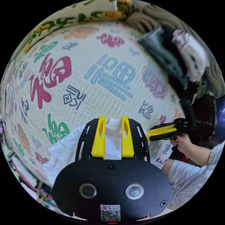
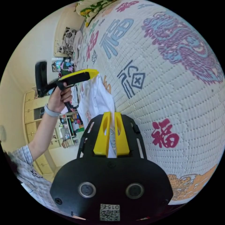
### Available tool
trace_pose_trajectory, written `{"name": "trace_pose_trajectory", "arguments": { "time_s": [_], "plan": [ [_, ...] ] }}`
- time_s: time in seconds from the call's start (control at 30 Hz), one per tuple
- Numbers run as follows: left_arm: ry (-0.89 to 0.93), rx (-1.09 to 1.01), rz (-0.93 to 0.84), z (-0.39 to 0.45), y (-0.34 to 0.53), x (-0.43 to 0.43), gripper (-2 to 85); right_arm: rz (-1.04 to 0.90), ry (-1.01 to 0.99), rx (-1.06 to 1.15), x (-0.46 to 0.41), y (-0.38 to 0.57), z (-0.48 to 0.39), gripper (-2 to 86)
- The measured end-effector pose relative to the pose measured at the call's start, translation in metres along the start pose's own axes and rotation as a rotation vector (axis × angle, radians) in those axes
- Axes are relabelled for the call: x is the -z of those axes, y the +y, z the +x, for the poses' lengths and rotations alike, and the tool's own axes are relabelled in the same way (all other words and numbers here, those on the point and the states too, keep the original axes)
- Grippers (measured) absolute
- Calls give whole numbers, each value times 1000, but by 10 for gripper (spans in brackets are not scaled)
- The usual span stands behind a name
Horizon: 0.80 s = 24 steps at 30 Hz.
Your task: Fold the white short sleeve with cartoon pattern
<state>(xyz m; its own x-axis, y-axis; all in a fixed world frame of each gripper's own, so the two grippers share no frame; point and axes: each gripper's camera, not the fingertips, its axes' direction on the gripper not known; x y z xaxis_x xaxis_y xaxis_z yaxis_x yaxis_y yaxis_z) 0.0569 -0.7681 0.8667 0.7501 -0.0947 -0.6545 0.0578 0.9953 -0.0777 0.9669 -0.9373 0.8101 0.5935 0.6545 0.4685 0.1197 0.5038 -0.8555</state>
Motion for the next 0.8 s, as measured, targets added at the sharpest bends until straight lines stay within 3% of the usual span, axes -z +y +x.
{"name": "trace_pose_trajectory", "arguments": {
  "time_s": [0.03, 0.1, 0.13, 0.23, 0.3, 0.37, 0.47, 0.57, 0.7, 0.8],
  "plan": [
    [-87, -11, -168, 4, -14, -18, 68, -12, 17, 11, -1, -1, -4, 13],
    [-163, -67, -226, 11, -26, -25, 33, 38, 58, 46, 11, 3, -20, 3],
    [-158, -94, -169, 15, -30, -17, 11, 64, 55, 52, 16, 6, -24, 2],
    [85, -215, 176, 17, -26, 26, 3, 172, 6, 109, 42, 22, -44, -1],
    [107, -163, 284, 5, -22, 39, 8, 209, 81, 175, 46, 36, -63, -2],
    [63, -65, 186, -18, -23, 30, 40, 178, 148, 195, 40, 41, -70, -1],
    [241, -38, -78, -31, -27, 2, 73, 110, 102, 109, 28, 41, -63, 3],
    [121, -83, -211, -25, -25, -11, 45, 101, 85, 76, 23, 42, -65, 11],
    [101, -101, -154, -30, -24, 4, 2, 35, 62, 39, 11, 41, -73, -1],
    [193, -154, 28, -33, -21, 39, -4, 106, 110, 74, 22, 51, -90, -3]
  ]
}}
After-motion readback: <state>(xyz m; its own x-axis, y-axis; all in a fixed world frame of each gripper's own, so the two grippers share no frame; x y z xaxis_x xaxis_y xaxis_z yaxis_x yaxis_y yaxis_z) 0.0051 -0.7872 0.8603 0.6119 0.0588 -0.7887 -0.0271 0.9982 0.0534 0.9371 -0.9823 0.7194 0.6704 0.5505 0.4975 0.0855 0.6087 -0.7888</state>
